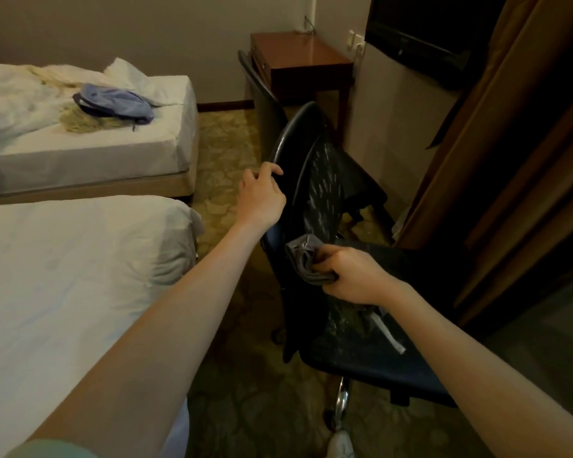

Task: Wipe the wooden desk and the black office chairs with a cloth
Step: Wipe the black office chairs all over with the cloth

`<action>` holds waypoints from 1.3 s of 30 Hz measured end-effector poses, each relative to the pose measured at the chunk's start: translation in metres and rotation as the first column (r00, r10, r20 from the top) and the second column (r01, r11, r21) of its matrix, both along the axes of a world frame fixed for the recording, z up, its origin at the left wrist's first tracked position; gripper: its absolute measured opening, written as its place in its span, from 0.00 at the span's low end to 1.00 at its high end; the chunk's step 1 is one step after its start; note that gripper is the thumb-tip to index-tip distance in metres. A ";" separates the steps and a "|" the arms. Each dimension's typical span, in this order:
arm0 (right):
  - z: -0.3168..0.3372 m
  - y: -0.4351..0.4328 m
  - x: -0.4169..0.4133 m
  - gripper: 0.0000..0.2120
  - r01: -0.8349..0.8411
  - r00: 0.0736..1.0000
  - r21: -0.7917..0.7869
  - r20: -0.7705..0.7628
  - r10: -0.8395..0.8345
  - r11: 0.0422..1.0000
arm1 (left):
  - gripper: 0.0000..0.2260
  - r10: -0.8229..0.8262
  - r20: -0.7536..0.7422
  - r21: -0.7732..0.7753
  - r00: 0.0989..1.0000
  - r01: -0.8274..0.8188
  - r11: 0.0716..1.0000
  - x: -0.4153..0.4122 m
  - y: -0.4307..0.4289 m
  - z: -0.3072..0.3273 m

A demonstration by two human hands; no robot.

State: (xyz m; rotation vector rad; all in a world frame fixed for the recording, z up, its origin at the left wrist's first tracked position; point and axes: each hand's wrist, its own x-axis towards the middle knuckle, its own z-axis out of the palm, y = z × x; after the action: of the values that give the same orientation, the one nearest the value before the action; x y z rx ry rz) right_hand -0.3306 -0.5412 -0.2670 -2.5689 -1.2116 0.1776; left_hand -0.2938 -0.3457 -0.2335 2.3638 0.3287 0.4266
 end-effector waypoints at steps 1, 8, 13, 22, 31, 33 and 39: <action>0.000 -0.008 0.004 0.12 0.028 1.000 0.029 0.008 -0.028 0.999 | 0.12 0.004 -0.002 0.013 1.000 -0.004 1.000 0.000 -0.001 0.001; 0.006 0.047 0.002 0.15 0.415 0.901 0.452 -0.086 -0.424 0.790 | 0.13 0.060 0.016 0.138 0.998 -0.061 0.989 -0.007 -0.007 0.002; -0.049 0.052 -0.039 0.14 0.246 0.936 0.422 0.131 -0.328 0.872 | 0.14 0.070 0.001 0.173 0.998 -0.069 0.982 -0.010 -0.004 0.001; -0.055 -0.002 -0.039 0.13 0.526 0.821 0.369 0.013 -0.570 0.766 | 0.16 0.003 0.156 0.423 0.988 -0.069 0.904 -0.017 -0.015 -0.002; -0.063 0.060 -0.063 0.13 0.246 0.902 0.471 0.209 -0.379 0.847 | 0.14 -0.071 0.122 0.361 0.990 0.022 0.932 -0.040 -0.012 -0.018; -0.073 0.046 -0.061 0.14 0.171 0.902 0.389 0.308 -0.303 0.905 | 0.14 -0.097 0.070 0.294 0.993 0.072 0.953 -0.040 -0.011 -0.014; -0.092 -0.016 -0.057 0.13 0.296 0.931 0.238 0.145 -0.336 0.925 | 0.15 -0.084 0.169 -0.424 0.982 0.150 0.893 -0.039 -0.002 0.000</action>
State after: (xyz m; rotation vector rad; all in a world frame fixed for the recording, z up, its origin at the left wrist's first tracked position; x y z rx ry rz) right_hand -0.3876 -0.5576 -0.3586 -2.5855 -0.7979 -0.2521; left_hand -0.3329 -0.3477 -0.2336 1.8900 0.1865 0.4172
